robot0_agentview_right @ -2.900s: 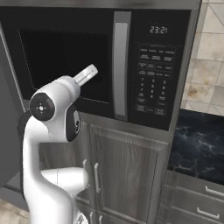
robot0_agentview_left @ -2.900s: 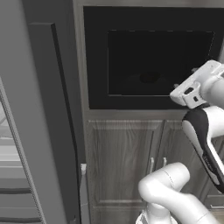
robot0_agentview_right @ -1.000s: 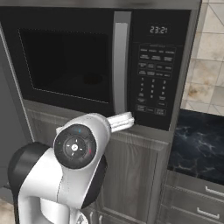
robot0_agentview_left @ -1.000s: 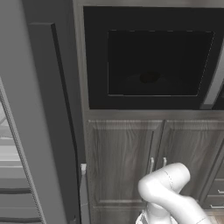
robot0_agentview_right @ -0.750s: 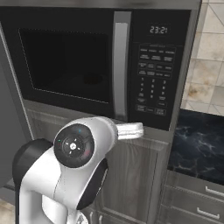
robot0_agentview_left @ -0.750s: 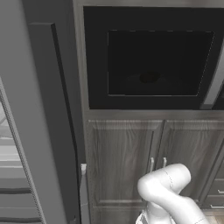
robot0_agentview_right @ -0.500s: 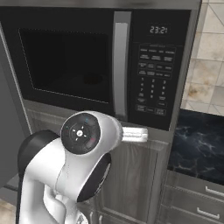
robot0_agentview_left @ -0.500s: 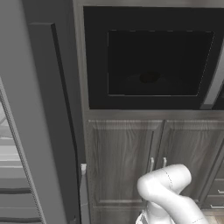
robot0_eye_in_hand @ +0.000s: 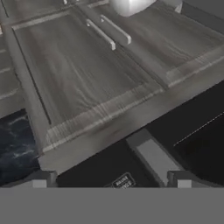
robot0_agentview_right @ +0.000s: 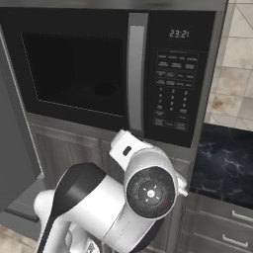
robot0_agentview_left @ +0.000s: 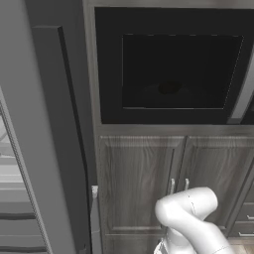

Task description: Transport the steak from the fridge to the microwave and turn on the microwave.

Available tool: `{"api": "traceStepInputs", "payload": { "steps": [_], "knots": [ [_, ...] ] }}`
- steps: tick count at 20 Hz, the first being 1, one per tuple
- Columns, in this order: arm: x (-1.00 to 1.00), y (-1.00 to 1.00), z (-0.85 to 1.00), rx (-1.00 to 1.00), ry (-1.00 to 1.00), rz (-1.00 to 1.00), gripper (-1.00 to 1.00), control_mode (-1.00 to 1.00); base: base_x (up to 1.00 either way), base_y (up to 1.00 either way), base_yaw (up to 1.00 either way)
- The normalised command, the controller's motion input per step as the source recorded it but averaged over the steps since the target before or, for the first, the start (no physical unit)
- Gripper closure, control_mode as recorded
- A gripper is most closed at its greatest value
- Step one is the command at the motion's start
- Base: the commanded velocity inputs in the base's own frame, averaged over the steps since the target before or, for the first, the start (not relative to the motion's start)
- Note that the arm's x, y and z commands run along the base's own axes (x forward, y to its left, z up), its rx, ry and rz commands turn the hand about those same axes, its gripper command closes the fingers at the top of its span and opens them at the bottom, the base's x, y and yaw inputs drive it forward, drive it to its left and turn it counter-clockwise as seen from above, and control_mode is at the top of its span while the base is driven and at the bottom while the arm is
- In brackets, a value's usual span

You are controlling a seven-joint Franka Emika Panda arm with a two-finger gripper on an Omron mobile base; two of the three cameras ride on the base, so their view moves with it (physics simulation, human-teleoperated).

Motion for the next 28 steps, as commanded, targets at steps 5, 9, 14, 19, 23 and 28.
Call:
{"api": "traceStepInputs", "payload": {
  "steps": [5, 9, 14, 19, 23, 28],
  "knots": [
    [-0.02, 0.00, 0.00, 0.55, 0.00, -0.44, -1.00, -1.00, 0.00, 0.00, 0.00],
    [0.00, 0.00, 0.00, 0.56, 0.00, -0.23, -1.00, -1.00, 0.00, 0.00, 0.00],
    [0.14, 0.05, 0.00, 0.55, 0.00, -0.04, -1.00, -1.00, 0.00, 0.00, 0.00],
    [0.20, 0.14, 0.00, 0.38, -0.04, -0.04, 1.00, -1.00, 0.00, 0.00, 0.00],
    [0.00, 0.00, 0.00, 0.17, -0.13, -0.13, 1.00, -1.00, 0.00, 0.00, 0.00],
    [0.01, 0.04, 0.00, 0.09, -0.13, -0.15, 1.00, -1.00, 0.00, 0.00, 0.00]
  ]
}}
